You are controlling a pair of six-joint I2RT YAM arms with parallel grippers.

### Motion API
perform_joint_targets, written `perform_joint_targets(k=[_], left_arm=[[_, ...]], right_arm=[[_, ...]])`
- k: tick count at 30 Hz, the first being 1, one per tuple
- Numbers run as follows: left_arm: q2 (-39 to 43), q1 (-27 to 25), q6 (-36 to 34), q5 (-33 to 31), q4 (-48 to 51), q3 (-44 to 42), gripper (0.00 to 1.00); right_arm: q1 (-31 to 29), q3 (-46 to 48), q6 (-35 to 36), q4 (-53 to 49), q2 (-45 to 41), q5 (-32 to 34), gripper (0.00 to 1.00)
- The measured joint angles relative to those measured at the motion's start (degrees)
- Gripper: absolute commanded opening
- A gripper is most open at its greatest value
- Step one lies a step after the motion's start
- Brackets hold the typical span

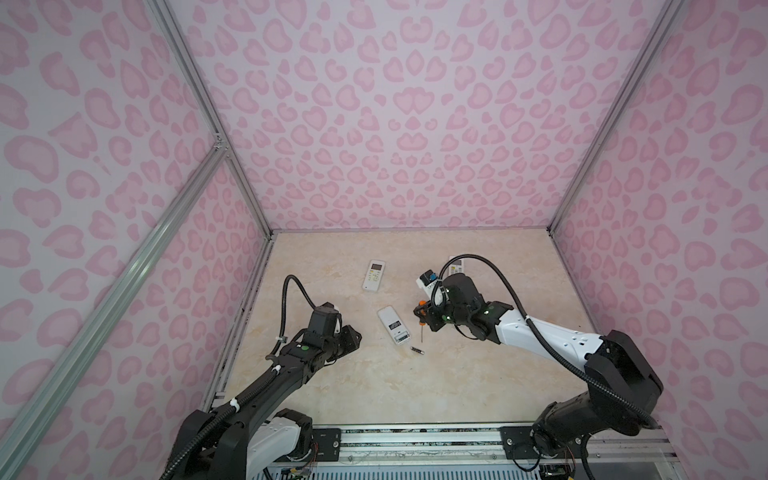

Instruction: Unload the batteries from the remote control

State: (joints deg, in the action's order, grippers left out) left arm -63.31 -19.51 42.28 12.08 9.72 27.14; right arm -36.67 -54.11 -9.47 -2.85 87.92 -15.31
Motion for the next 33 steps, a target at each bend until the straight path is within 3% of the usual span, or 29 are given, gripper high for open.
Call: perform_joint_targets(k=[4,11,33], left_arm=[[-2.8,0.0,-0.6,0.6,-0.8,1.5,0.35],[-6.5,-0.1,-1.5,1.2,-2.2,2.3,0.35],[-10.7,-0.1,-1.9,2.4,-5.0,3.8,0.35]], right_arm=[[5.7,-3.8,-0.3,0.0,5.4,3.5,0.0],[6.4,-10.7,1.7,1.4,14.2,2.8,0.0],[5.2,-11.5,4.5,-1.6,13.7,5.3,0.0]])
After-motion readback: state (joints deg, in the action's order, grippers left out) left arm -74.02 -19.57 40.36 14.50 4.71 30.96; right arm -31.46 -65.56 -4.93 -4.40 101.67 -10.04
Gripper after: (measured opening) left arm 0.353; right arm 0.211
